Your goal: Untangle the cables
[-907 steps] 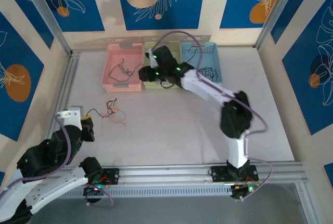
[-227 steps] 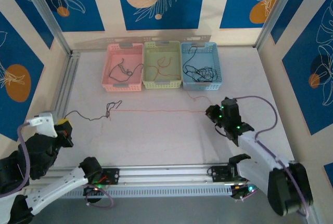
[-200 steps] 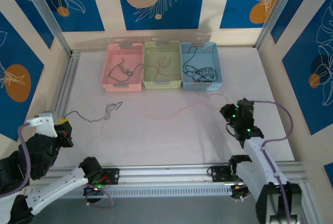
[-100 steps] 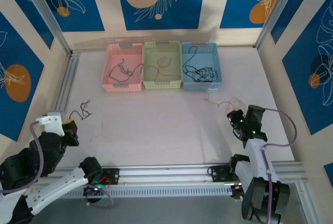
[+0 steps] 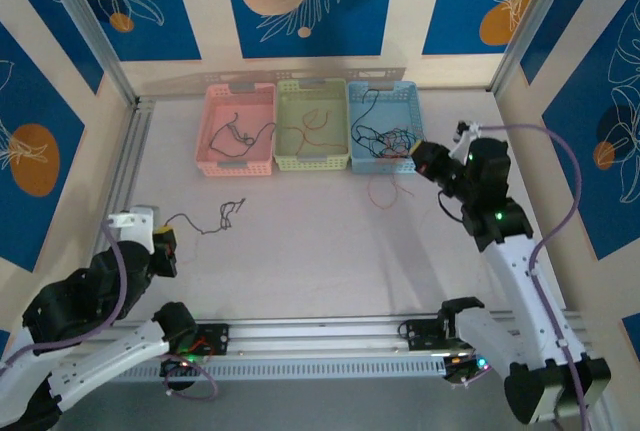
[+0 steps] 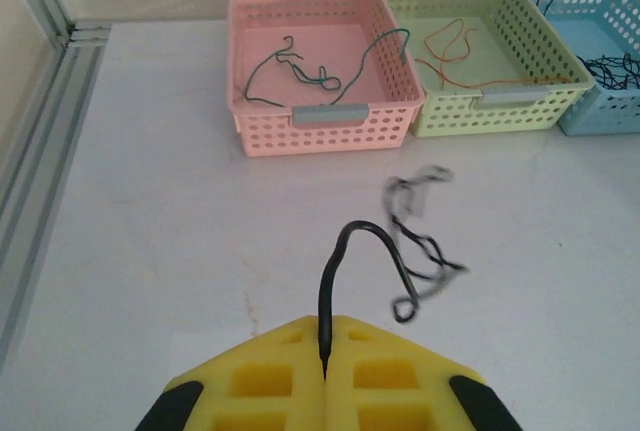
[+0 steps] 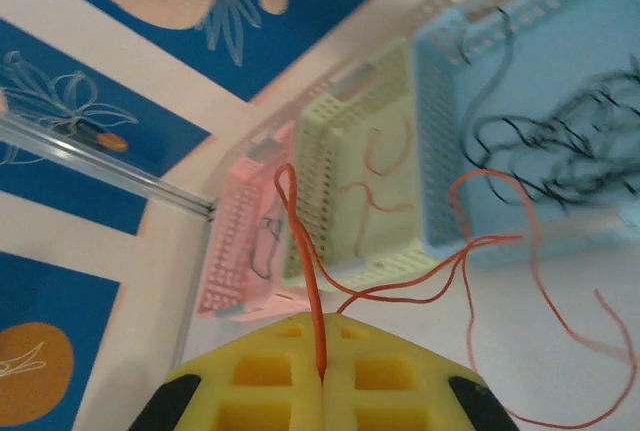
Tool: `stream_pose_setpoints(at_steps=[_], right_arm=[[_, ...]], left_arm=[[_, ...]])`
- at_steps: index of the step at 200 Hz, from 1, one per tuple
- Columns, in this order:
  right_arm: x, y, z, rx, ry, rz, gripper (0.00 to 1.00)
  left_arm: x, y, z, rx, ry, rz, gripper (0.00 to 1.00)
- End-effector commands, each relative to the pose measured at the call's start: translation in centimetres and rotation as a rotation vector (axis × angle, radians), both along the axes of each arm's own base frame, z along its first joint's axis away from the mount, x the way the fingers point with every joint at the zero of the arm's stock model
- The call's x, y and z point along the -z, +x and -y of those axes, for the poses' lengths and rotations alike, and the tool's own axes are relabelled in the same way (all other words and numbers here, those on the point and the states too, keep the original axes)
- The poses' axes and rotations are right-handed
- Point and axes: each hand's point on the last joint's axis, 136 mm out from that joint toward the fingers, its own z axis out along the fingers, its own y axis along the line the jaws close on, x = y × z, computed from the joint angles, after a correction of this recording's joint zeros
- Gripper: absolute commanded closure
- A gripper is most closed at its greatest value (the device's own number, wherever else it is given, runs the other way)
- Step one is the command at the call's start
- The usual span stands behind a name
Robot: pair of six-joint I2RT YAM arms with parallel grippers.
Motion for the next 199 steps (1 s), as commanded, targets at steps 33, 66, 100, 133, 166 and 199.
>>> stream_pose_setpoints(at_steps=[33,66,100,133,166,199], right_arm=[[-8.8,4.4,-4.0,-0.07,-0.009,0.119,1.0],[-12.2,8.4,-5.7,-0.069,0.024,0.14,1.0],[-12.2,12.9,-7.8,-0.089,0.036,0.103,1.0],[-10.0,16.7,-9.6,-0.1,0.033,0.043,1.0],[-5.8,20.9,-11.6,-0.128,0.022,-0.013,1.0],[1.0,23.7,-14.5,-0.225,0.037,-0.167,1.0]], left_arm=[[0.3,0.2,1.0,0.037,0.008,-0.002,1.0],[0.2,0.2,0.7,0.03,0.002,0.005,1.0],[-0.1,-0.1,0.1,0.02,-0.019,0.028,1.0],[-0.1,-0.1,0.1,0.018,-0.019,0.028,1.0],[-0.1,0.0,0.1,0.018,-0.017,0.027,1.0],[-0.1,-0.1,0.0,0.014,-0.02,0.03,1.0]])
